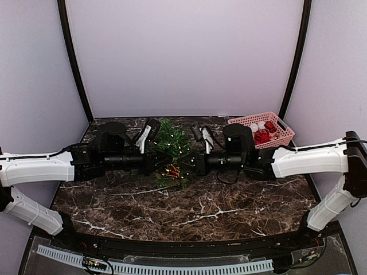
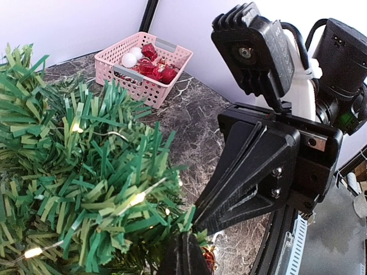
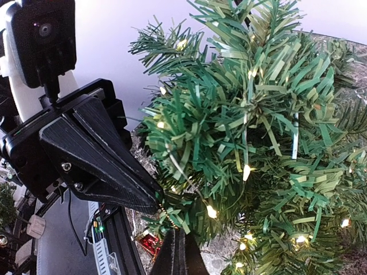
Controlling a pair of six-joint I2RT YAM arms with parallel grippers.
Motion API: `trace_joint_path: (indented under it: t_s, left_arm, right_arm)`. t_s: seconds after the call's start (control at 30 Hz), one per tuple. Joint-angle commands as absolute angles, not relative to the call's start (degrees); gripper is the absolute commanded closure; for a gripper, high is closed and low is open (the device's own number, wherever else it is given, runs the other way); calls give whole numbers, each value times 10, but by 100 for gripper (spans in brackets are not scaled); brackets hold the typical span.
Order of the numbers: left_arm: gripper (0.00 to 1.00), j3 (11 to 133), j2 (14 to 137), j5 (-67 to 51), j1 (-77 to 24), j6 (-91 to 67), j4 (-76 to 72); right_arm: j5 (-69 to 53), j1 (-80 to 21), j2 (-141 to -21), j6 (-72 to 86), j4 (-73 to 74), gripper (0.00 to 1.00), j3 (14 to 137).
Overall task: Decorate the small christmas tree
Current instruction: Hang the ornament drum on the branch.
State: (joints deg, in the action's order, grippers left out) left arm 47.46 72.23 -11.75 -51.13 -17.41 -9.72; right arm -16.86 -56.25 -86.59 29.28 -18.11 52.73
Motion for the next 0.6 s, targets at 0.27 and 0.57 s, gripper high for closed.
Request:
trace_joint_path:
  t_s: [0.27,0.57]
  left_arm:
    - [100,478,718,-95,-504,-179,-85]
    - [100,472,722,-95,-504,-178,-84]
  right_arm:
    - [-159,-557,-887,300,-203,100,545]
    - [-153,-557,-898,300,-204,100,550]
